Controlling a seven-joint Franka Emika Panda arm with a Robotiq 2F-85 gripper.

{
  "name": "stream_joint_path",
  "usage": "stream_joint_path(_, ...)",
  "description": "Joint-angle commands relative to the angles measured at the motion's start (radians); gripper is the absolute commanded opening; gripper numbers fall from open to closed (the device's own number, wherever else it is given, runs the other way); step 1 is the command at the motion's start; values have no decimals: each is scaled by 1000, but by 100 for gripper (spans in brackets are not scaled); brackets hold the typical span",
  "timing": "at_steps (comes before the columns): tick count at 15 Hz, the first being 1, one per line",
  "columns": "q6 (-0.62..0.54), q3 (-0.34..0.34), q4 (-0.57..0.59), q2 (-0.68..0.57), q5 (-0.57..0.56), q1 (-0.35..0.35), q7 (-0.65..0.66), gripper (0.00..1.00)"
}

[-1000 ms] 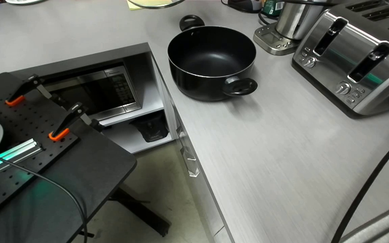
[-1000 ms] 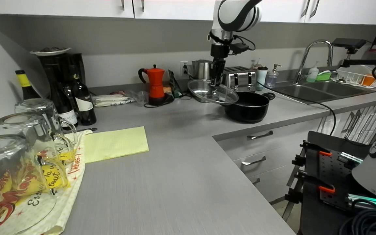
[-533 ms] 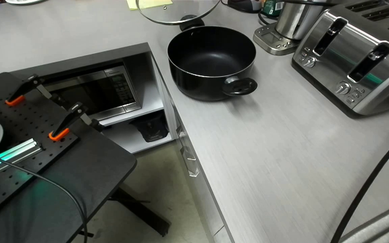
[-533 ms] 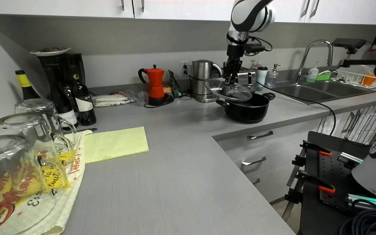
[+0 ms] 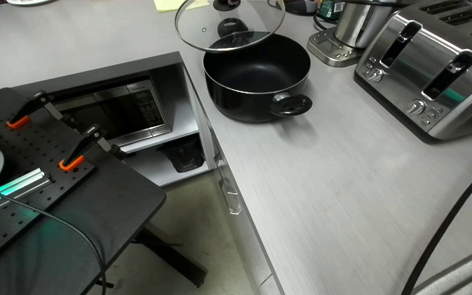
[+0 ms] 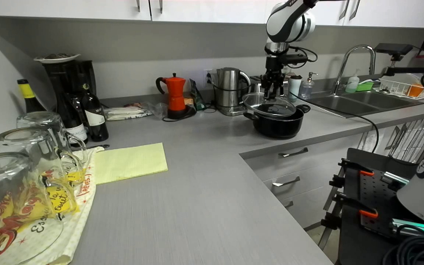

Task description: Put the clear lid on the pot

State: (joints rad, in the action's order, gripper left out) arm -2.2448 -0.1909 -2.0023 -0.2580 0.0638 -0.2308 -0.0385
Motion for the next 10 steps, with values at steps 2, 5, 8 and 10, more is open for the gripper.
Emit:
stream_joint_path(2,78,-23,69,-51,11,-17,77,25)
stream_joint_path(5,117,-32,107,-86,28,-38,107,25)
stream_joint_path(8,153,-39,146,-118,40,-56,133,25)
stream_joint_path(10,171,-43,167,-136,46,-65,147,25)
